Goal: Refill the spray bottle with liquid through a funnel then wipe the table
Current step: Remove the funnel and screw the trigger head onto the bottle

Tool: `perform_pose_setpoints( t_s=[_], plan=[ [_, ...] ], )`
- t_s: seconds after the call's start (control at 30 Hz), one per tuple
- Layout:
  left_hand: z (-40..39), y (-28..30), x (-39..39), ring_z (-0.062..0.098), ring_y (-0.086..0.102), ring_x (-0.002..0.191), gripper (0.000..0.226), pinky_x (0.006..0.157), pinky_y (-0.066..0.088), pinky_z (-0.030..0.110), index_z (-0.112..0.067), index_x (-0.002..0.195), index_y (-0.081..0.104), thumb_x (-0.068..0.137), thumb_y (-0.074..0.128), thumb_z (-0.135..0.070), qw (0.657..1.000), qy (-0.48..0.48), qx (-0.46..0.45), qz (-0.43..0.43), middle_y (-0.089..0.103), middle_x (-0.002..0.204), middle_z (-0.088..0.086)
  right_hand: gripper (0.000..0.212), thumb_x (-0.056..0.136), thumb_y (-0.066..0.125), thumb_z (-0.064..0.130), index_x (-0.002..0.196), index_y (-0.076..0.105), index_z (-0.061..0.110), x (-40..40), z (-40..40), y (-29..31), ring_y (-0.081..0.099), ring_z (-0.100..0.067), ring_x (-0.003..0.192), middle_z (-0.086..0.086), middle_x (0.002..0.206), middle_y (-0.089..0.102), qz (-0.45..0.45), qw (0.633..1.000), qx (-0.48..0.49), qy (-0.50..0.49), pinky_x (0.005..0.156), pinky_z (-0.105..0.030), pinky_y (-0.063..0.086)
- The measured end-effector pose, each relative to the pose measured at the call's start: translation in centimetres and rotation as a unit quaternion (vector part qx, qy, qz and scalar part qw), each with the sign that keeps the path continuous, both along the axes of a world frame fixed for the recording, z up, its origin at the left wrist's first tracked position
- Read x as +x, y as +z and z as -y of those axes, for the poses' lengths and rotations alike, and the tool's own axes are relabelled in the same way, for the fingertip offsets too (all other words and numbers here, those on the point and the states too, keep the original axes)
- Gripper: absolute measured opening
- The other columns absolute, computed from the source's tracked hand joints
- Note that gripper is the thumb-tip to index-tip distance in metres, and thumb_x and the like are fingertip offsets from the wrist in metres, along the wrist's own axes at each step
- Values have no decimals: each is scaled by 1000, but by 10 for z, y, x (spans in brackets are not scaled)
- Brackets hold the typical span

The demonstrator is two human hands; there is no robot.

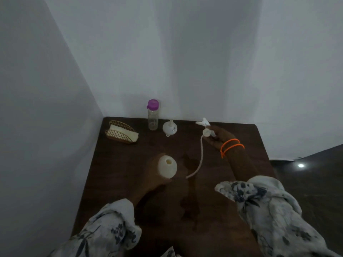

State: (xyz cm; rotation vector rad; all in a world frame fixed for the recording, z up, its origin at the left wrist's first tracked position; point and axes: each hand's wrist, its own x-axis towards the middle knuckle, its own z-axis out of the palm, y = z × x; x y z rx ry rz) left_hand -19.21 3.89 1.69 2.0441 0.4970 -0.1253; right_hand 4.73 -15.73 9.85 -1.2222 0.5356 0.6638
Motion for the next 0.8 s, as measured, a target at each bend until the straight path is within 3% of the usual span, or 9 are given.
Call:
perform_pose_setpoints(
  t_s=[0.17,0.43,0.67,0.8],
  plan=[
    [4,13,-6,6,33,141,111,122,32,44,-25,153,39,59,97,-29,999,-25,16,37,42,156,-4,14,84,75,7,96,70,3,4,-11,30,70,-21,79,-15,89,70,19,999,39,-21,70,-36,63],
    [7,27,-8,10,40,142,110,116,41,50,-42,148,36,53,93,-42,999,-36,16,36,42,152,-12,39,82,79,8,118,68,1,2,-20,35,72,-22,79,-18,103,70,40,999,12,-29,61,-33,61],
    [10,36,-6,10,39,141,108,116,40,48,-40,148,38,55,92,-42,998,-36,14,41,41,152,-13,50,71,86,3,116,65,-5,-2,-21,30,72,-31,91,-26,114,69,69,994,15,-80,63,-38,61],
    [12,39,-6,8,37,141,106,119,38,44,-39,149,37,58,91,-40,998,-37,26,44,41,152,-13,41,75,82,-1,109,61,-10,-5,-26,37,70,-32,89,-25,109,66,102,990,13,-95,61,-38,61]
  ],
)
